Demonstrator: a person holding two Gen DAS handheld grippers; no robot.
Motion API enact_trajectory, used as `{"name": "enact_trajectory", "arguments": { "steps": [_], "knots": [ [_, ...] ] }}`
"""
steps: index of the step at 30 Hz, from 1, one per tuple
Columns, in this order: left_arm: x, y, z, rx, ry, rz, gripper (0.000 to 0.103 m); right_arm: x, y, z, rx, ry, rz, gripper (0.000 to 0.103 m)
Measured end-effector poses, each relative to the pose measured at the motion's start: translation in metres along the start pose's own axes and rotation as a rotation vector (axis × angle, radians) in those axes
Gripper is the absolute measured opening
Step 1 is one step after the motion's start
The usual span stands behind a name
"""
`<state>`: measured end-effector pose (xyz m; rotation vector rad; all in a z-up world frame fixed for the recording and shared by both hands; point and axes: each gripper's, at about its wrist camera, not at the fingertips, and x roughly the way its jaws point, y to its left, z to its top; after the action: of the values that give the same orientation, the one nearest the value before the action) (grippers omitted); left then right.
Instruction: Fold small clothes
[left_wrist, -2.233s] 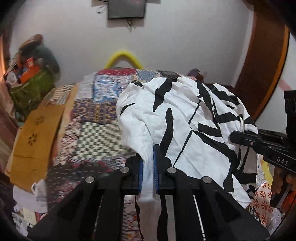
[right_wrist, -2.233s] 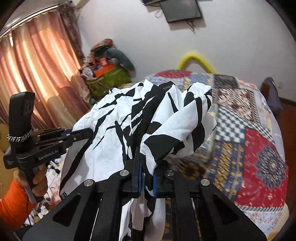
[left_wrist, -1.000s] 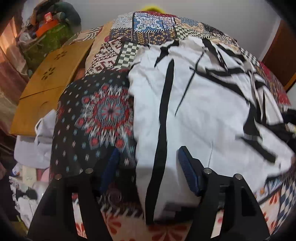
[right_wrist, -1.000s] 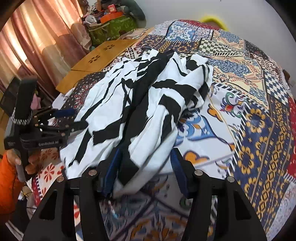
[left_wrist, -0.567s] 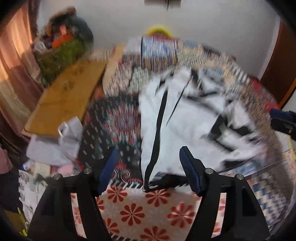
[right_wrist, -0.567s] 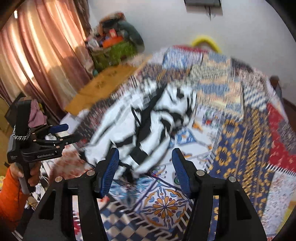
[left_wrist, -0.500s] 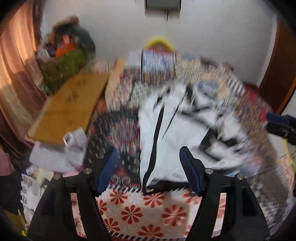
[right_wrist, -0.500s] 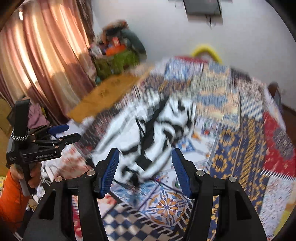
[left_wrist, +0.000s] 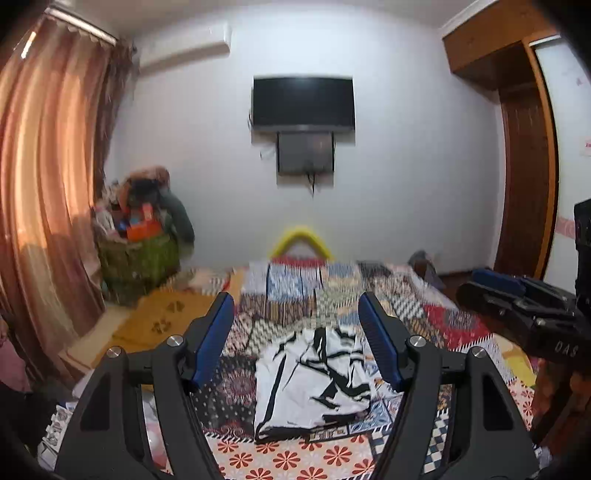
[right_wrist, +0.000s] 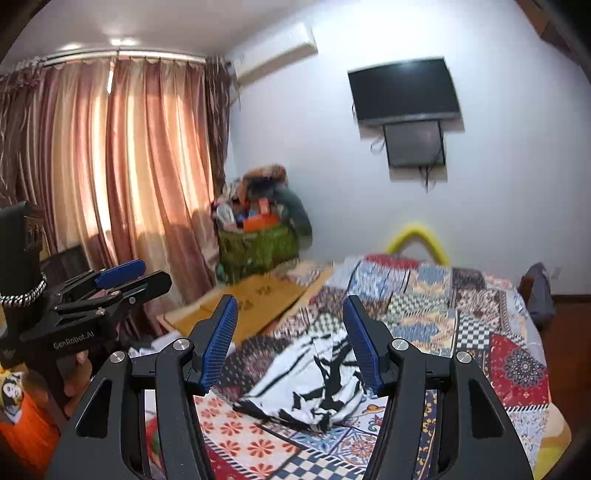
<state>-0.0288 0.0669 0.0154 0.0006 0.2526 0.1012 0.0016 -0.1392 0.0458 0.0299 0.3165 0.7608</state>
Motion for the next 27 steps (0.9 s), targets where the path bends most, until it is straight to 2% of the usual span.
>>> {"name": "enact_trajectory", "arguments": {
  "steps": [2,4,6,9,14,27],
  "knots": [
    [-0.012,-0.003,-0.001,-0.013,-0.026,0.000,0.075,-0.011,0.010,-0.003,-0.003,-0.029,-0.008,0.055],
    [-0.020,-0.004,-0.003,-0.022,-0.044,0.010,0.079,-0.015,0.014,-0.007,-0.005,-0.043,-0.024,0.061],
    [-0.026,-0.005,-0.006,-0.030,-0.053,0.017,0.089,-0.018,0.017,-0.010,-0.010,-0.047,-0.045,0.074],
    [-0.031,-0.006,-0.010,-0.040,-0.057,0.013,0.102,-0.021,0.021,-0.014,-0.032,-0.053,-0.087,0.087],
    [-0.036,-0.007,-0.015,-0.027,-0.056,0.025,0.103,-0.023,0.020,-0.016,-0.032,-0.071,-0.131,0.102],
    [-0.034,-0.003,-0.021,-0.054,-0.046,0.031,0.103,-0.025,0.022,-0.019,-0.024,-0.055,-0.146,0.102]
  ]
}}
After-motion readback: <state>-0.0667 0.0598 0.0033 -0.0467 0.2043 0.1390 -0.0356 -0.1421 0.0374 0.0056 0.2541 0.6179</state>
